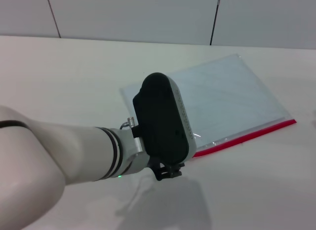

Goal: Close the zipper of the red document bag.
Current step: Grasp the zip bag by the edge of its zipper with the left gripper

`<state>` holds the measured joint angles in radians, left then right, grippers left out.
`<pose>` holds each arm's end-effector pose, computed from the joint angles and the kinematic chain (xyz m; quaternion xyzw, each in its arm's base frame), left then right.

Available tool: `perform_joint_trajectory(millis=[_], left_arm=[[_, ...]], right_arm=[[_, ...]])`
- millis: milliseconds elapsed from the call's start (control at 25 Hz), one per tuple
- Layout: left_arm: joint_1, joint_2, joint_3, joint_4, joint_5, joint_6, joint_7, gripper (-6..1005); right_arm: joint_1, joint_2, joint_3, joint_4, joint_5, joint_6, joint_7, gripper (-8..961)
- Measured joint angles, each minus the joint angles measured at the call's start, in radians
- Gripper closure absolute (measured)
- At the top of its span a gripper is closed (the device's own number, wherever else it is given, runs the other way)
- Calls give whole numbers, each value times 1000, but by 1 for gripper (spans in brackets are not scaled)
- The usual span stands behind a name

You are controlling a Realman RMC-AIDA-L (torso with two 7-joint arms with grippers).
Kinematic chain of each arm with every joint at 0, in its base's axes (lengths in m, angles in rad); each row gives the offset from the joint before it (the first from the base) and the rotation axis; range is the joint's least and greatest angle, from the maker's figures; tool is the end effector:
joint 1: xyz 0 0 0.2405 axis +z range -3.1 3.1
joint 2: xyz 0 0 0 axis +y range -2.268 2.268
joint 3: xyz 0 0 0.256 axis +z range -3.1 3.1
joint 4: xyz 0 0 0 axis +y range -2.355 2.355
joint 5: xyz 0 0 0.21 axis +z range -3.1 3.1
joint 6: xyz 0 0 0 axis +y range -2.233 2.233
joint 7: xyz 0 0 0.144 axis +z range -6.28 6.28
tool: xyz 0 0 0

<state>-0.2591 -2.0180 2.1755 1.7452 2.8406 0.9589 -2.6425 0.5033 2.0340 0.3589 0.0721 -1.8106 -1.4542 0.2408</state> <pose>-0.1305 0.2760 -0.0799 -0.9564 -0.0051 0.1144 0.2688 0.3054 0.3368 0.0277 -0.6724 0.1430 0.3944 0.6098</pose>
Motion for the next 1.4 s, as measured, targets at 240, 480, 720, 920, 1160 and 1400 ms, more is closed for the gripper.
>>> perform_joint_trajectory(millis=[240, 480, 720, 920, 1160, 1400], left_arm=[[-3, 3, 14, -48, 29, -23, 37, 289], [-17, 4, 16, -131, 31, -105, 62, 288], [-29, 3, 21, -207, 31, -193, 128, 290], [-59, 1, 21, -273, 31, -235, 136, 305], [-66, 6, 34, -344, 31, -357, 179, 322], [-71, -1, 35, -391, 31, -399, 191, 437]], right_arm=[[-4, -1, 4, 0, 7, 0, 0, 166], [-5, 0, 5, 0, 7, 0, 0, 166], [-4, 0, 3, 0, 7, 0, 0, 167], [-1, 0, 2, 0, 7, 0, 0, 167], [0, 0, 1, 0, 7, 0, 0, 167], [2, 2, 0, 0, 0, 0, 0, 167]])
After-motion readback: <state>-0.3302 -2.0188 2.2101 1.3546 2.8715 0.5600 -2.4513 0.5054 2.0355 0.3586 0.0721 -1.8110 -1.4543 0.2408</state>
